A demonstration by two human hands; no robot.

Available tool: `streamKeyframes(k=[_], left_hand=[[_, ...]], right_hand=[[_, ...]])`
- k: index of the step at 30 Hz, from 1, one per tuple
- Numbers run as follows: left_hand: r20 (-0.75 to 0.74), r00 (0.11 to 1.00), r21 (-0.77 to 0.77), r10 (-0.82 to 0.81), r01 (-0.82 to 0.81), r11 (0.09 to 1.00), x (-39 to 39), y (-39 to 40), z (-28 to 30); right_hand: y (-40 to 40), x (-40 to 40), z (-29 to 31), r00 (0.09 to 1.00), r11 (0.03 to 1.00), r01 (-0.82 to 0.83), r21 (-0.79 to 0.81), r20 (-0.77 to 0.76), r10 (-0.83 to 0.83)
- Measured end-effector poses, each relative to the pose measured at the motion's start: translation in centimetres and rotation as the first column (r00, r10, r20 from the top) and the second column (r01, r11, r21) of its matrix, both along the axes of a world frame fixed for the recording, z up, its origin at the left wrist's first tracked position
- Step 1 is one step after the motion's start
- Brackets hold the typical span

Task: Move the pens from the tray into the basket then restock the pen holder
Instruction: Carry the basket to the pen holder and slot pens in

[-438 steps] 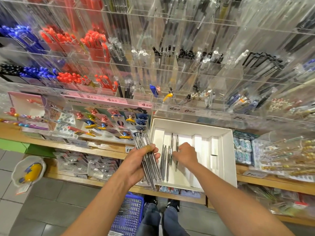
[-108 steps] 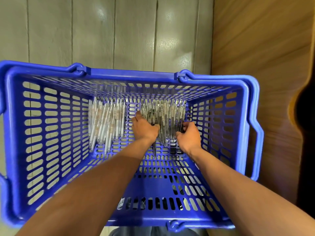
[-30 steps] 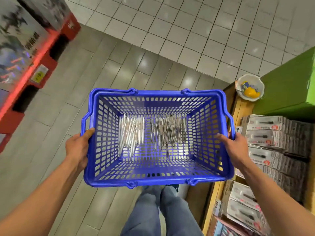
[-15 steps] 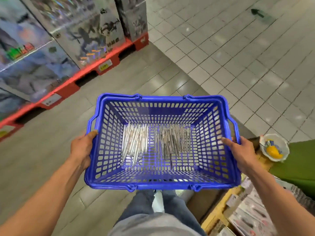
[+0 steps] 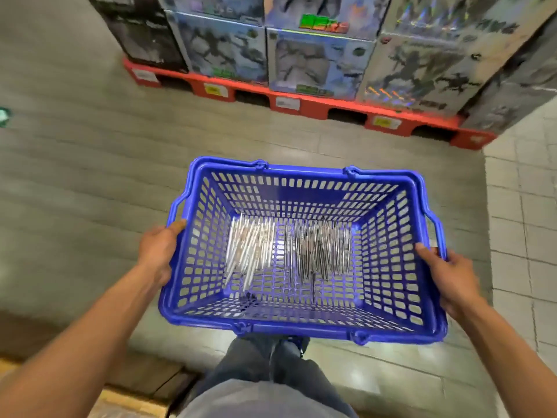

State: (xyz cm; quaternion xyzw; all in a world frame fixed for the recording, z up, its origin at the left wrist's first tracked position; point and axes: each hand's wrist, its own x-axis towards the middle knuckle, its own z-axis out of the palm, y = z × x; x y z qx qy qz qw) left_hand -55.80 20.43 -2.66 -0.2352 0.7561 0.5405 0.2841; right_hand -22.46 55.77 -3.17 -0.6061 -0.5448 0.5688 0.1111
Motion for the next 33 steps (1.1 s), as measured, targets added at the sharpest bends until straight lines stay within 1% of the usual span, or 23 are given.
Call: streamKeyframes(k=[2, 4, 6, 8, 11, 15, 20, 24, 27, 31, 33], left_hand=[[-0.016, 0.991, -0.014, 0.133, -0.133, 0.991, -0.6, -4.1, 0.2], [-0.011, 0.964, -0.003, 0.266, -0.266, 0.964, -1.3, -8.5, 0.5], [0.007, 0.925, 0.025, 0.380, -0.380, 0.925, -1.9, -12.9, 0.8], [0.008, 0.883, 0.032, 0.470, -0.470, 0.882, -2.7, -16.7, 1.0], [0.003, 0.806, 0.024, 0.592, -0.592, 0.805, -4.3, -22.6, 1.2], [-0.001, 0.728, -0.012, 0.686, -0.686, 0.728, -6.1, -29.3, 1.1], [0.051, 0.641, 0.036, 0.766, -0.768, 0.640, -8.3, -35.1, 0.7], [0.048, 0.550, 0.021, 0.834, -0.835, 0.549, -10.4, -38.7, 0.2], [0.058, 0.500, 0.034, 0.864, -0.866, 0.499, -12.7, -40.9, -0.4], [0.046, 0.406, 0.035, 0.913, -0.914, 0.405, -17.1, -44.5, -1.1], [0.045, 0.380, 0.029, 0.924, -0.925, 0.379, -19.5, -45.8, -1.0]], right_hand=[[-0.3, -5.3, 0.1, 0.992, 0.992, -0.125, 0.014, 0.004, 0.125], [-1.5, -11.1, 0.2, 0.969, 0.969, -0.245, 0.011, 0.000, 0.245], [-3.4, -17.1, 0.2, 0.928, 0.929, -0.371, -0.002, 0.014, 0.371], [-5.8, -22.6, 0.4, 0.886, 0.886, -0.463, -0.006, 0.015, 0.463], [-10.4, -30.2, 0.9, 0.823, 0.823, -0.568, 0.012, 0.025, 0.567], [-16.4, -38.4, 1.5, 0.749, 0.747, -0.662, 0.055, 0.031, 0.662], [-22.8, -47.3, 1.9, 0.667, 0.667, -0.745, 0.032, 0.015, 0.745], [-27.3, -54.4, 2.3, 0.584, 0.583, -0.812, 0.038, 0.024, 0.811], [-30.4, -60.0, 2.0, 0.512, 0.511, -0.859, 0.020, 0.026, 0.859], [-34.9, -68.1, 1.4, 0.429, 0.429, -0.903, -0.005, 0.016, 0.903], [-37.0, -72.1, 1.2, 0.403, 0.403, -0.915, -0.022, 0.009, 0.915]])
